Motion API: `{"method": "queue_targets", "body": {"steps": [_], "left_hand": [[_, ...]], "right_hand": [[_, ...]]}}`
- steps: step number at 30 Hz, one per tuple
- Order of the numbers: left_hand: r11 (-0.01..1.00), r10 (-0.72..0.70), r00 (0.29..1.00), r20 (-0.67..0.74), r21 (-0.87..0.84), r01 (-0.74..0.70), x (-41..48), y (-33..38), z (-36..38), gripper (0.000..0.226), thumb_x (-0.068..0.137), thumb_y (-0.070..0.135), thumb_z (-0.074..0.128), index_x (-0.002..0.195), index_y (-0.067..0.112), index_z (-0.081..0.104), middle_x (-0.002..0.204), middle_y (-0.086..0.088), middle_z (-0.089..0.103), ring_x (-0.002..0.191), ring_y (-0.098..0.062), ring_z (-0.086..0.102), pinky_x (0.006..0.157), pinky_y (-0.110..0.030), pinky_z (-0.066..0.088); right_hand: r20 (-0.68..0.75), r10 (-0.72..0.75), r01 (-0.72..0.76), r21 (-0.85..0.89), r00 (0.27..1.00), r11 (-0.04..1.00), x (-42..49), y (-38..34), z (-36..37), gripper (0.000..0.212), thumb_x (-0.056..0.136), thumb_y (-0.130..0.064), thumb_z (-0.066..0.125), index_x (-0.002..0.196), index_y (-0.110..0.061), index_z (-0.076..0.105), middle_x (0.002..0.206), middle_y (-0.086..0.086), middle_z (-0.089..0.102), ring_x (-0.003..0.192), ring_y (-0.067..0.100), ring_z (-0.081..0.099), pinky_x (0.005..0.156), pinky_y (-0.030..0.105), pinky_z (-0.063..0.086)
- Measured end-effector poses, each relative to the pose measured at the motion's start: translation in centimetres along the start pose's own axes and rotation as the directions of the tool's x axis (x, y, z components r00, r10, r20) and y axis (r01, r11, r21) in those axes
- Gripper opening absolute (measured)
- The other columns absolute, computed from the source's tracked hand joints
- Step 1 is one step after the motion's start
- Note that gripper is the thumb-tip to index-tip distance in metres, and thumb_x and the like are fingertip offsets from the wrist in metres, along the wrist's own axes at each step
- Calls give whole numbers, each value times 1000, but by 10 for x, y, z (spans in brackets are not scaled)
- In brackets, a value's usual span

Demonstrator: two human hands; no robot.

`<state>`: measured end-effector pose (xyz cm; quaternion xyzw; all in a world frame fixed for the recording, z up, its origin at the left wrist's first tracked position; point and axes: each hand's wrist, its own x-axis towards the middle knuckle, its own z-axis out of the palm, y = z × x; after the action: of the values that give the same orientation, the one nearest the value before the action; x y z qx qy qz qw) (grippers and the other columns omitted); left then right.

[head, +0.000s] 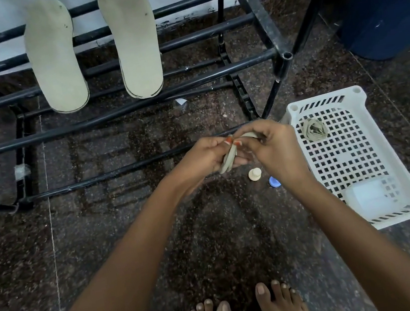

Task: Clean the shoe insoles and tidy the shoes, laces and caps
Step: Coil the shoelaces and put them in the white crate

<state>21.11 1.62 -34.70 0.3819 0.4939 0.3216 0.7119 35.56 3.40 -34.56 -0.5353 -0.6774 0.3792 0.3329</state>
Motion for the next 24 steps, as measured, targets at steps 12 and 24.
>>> {"method": "queue_targets", "body": {"steps": [12, 24], "left_hand": [[989, 34, 983, 181, -148, -7, -7, 9, 1, 29, 97, 13, 36, 102, 3, 63, 83, -7, 73, 73, -10, 69, 73, -21, 56], [818, 147, 969, -197, -526, -231, 8, 5, -5, 27, 99, 8, 36, 107, -4, 59, 94, -12, 72, 85, -13, 70, 82, -23, 55]], "right_hand": [[154, 389, -387, 663, 908, 641, -1, 5, -1, 15, 82, -2, 57, 77, -13, 65, 62, -6, 69, 57, 5, 62, 56, 20, 53], [84, 152, -162, 128, 985, 979, -22, 4, 27, 16, 85, -2, 59, 98, -2, 69, 76, 2, 65, 63, -4, 56, 62, 6, 40]]}}
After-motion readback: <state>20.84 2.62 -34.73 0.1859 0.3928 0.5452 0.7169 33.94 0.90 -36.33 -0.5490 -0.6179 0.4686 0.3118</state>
